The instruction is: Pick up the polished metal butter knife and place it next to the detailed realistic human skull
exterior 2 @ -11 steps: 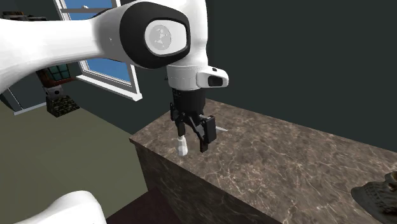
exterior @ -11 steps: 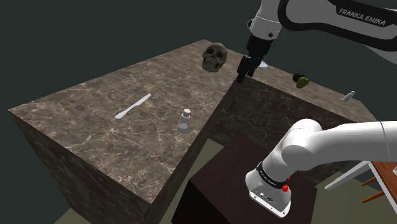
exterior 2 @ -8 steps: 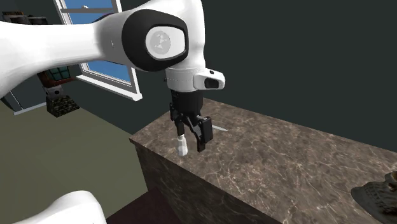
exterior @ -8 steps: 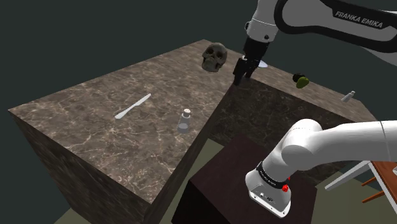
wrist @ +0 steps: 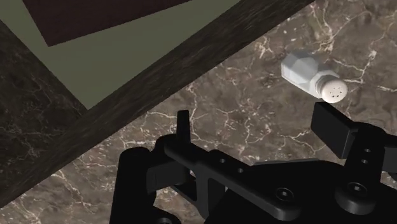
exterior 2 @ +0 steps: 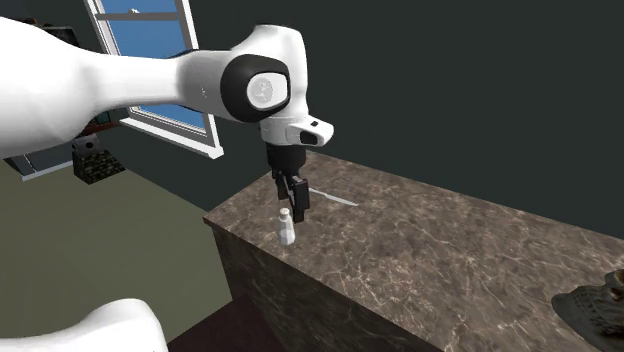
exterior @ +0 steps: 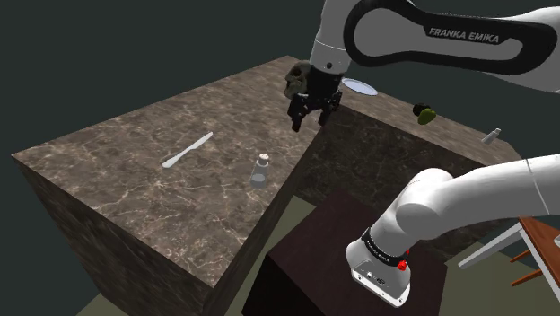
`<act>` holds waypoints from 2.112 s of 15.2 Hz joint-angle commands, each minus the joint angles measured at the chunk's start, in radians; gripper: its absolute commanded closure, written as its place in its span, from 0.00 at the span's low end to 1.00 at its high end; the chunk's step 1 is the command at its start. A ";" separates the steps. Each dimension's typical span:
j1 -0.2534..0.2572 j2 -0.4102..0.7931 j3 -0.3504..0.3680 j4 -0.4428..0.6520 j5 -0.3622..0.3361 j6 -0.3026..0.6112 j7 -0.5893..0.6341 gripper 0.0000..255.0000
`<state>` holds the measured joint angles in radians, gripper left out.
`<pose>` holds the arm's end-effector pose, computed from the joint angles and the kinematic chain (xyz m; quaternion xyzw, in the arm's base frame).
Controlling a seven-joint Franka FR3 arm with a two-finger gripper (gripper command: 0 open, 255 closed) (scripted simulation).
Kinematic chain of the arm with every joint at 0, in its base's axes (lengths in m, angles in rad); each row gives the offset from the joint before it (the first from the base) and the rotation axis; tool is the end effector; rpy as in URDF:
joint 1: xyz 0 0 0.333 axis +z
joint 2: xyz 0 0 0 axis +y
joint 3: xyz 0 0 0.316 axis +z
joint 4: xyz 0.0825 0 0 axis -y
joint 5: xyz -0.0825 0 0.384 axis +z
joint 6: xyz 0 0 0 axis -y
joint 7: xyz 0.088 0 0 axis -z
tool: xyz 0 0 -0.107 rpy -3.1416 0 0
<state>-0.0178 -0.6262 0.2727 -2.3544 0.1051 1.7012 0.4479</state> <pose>0.3464 0.1160 0.5392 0.9908 -0.1307 -0.0118 0.0328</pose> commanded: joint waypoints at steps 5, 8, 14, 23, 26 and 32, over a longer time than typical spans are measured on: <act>-0.044 0.192 0.140 0.079 0.035 0.125 0.294 0.00; -0.070 0.305 0.201 0.138 0.020 0.180 0.442 0.00; -0.104 0.561 0.292 0.297 -0.079 0.263 0.752 0.00; -0.026 0.963 0.269 0.633 -0.289 0.284 1.172 0.00; 0.019 1.087 0.231 0.772 -0.334 0.267 1.275 0.00; 0.039 1.153 0.207 0.803 -0.357 0.302 1.317 0.00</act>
<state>0.0182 0.5196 0.4819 -1.5496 -0.2487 1.9944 1.7599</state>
